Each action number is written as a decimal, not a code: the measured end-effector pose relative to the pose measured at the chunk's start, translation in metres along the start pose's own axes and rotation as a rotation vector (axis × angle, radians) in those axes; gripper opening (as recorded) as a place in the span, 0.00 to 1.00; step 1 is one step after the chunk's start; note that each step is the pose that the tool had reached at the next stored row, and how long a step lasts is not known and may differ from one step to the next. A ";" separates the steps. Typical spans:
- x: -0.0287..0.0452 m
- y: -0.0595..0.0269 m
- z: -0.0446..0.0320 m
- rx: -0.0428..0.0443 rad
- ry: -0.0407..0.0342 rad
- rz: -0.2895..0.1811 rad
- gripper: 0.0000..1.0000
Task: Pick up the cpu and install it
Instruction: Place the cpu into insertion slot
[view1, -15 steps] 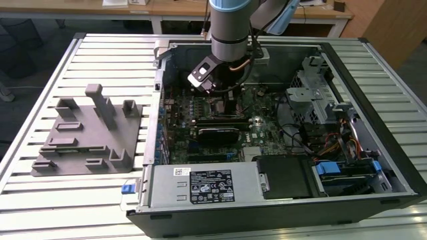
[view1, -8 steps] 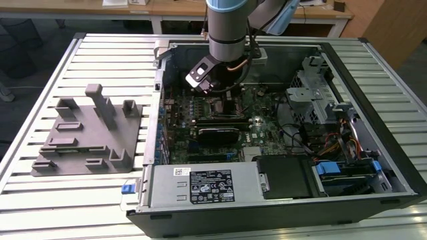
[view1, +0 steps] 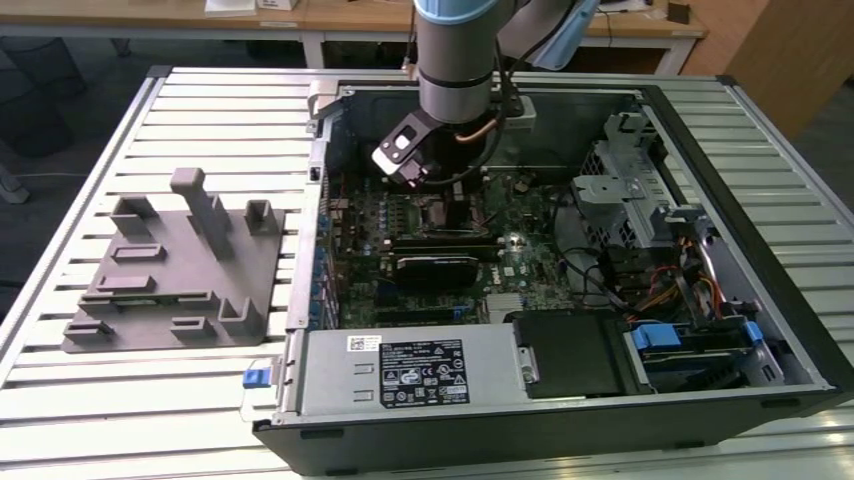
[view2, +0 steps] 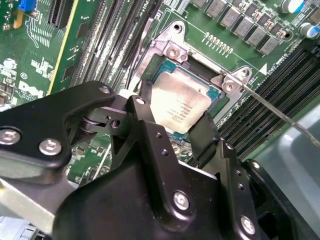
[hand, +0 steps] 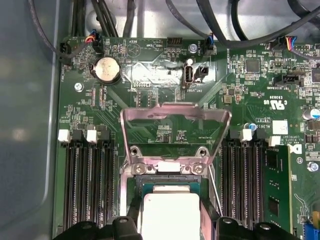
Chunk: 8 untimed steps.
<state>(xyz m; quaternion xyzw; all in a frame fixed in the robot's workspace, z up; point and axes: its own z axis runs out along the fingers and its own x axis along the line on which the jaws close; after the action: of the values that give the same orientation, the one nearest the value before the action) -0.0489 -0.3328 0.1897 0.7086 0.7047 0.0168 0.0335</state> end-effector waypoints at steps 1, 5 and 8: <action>0.0000 0.0009 0.0001 0.0002 0.0000 0.000 0.54; -0.0002 0.0020 -0.0004 0.0013 -0.0007 0.000 0.54; 0.0004 0.0025 -0.0007 -0.0002 0.0012 0.000 0.55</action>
<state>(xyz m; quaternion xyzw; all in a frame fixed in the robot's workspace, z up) -0.0465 -0.3323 0.1906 0.7084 0.7048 0.0173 0.0331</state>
